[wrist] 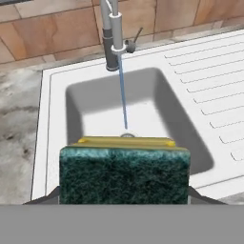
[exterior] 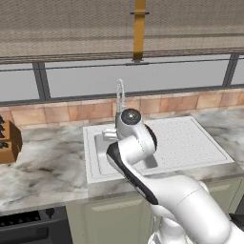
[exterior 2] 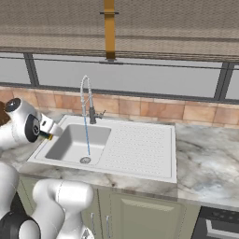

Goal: Soak the sponge with water for a few seconds and then drop it inside the sink.

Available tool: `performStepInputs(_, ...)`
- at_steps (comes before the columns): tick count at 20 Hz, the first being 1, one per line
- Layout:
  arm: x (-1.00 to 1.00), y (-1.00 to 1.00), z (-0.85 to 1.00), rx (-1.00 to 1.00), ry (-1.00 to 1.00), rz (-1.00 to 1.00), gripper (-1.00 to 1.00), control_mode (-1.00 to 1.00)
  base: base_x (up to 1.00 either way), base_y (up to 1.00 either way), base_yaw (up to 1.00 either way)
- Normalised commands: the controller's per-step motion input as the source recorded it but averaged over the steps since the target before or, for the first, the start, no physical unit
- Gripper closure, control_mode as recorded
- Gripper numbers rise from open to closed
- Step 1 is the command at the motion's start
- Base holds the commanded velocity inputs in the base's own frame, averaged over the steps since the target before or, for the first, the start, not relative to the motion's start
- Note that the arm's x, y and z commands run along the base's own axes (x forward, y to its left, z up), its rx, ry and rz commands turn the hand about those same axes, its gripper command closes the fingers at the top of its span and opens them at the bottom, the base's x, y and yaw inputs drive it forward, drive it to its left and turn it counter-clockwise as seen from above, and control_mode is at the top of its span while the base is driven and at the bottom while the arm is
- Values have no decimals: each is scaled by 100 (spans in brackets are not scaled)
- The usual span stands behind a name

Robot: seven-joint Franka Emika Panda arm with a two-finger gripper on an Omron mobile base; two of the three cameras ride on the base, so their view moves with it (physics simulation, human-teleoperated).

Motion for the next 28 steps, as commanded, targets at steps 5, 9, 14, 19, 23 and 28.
performStepInputs(5,4,-7,0,0,-8,-19,100,-100,0,0,0)
performStepInputs(9,7,-9,0,0,-7,-22,100,-100,0,0,0)
performStepInputs(14,11,-3,0,0,-8,-20,100,-100,0,0,0)
performStepInputs(19,5,-6,0,0,-2,-9,100,-100,0,0,0)
performStepInputs(23,11,-31,0,0,0,0,100,-100,0,0,0)
performStepInputs(28,10,-29,-2,0,0,0,100,-100,0,0,0)
